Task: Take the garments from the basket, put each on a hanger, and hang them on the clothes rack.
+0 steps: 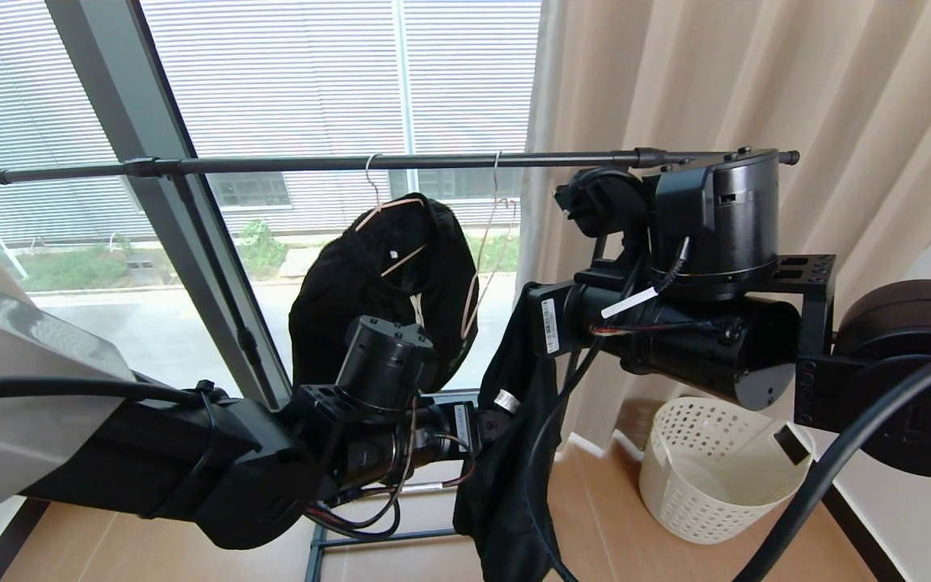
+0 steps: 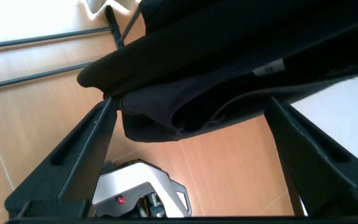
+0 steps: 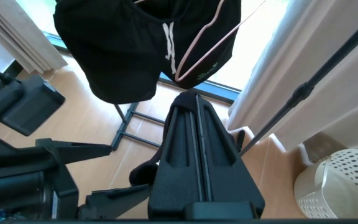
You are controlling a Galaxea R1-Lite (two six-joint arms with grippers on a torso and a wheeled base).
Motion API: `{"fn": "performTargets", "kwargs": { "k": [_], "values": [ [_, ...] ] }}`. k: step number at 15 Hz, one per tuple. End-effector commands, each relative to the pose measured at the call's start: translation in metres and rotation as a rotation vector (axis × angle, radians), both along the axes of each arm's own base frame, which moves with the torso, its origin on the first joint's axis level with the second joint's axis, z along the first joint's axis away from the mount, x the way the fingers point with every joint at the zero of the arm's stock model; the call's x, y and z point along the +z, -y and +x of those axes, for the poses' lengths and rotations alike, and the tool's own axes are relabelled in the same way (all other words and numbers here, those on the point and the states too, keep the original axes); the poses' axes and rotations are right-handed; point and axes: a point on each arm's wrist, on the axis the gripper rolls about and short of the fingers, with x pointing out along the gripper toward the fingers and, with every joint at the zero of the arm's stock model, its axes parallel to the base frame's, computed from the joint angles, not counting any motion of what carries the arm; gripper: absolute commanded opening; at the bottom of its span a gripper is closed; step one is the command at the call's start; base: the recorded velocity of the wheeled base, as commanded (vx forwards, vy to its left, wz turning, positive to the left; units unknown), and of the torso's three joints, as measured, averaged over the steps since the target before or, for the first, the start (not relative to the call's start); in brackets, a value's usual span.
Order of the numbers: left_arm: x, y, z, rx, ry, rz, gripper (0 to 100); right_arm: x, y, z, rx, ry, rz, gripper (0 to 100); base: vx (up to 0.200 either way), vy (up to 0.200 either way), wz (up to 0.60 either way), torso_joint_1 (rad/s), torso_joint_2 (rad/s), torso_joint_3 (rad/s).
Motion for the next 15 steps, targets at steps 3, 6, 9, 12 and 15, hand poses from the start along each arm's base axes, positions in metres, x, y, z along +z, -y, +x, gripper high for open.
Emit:
{"fn": "performTargets", "kwargs": {
  "k": [3, 6, 9, 12, 15],
  "values": [
    [-0.02, 0.008, 0.004, 0.016, -0.012, 0.032, 100, 0.003, 0.001, -0.003, 0.001, 0.003, 0.012, 0, 0.0, 0.0, 0.0, 0.0, 0.0, 0.0],
    [-0.023, 0.01, 0.003, 0.011, -0.016, 0.039, 100, 0.003, 0.001, -0.002, -0.001, 0.004, 0.015, 0, 0.0, 0.0, 0.0, 0.0, 0.0, 0.0],
    [-0.024, 0.014, -0.003, -0.005, -0.023, 0.045, 100, 0.005, 0.001, -0.001, -0.004, 0.008, 0.023, 0, 0.0, 0.0, 0.0, 0.0, 0.0, 0.0],
    [-0.026, 0.014, -0.002, 0.002, -0.023, 0.052, 100, 0.008, 0.002, -0.001, -0.013, 0.01, 0.043, 0, 0.0, 0.0, 0.0, 0.0, 0.0, 0.0],
    [-0.03, 0.015, -0.001, 0.017, -0.024, 0.047, 100, 0.008, 0.001, -0.001, -0.013, 0.009, 0.042, 0, 0.0, 0.0, 0.0, 0.0, 0.0, 0.0]
  ]
}}
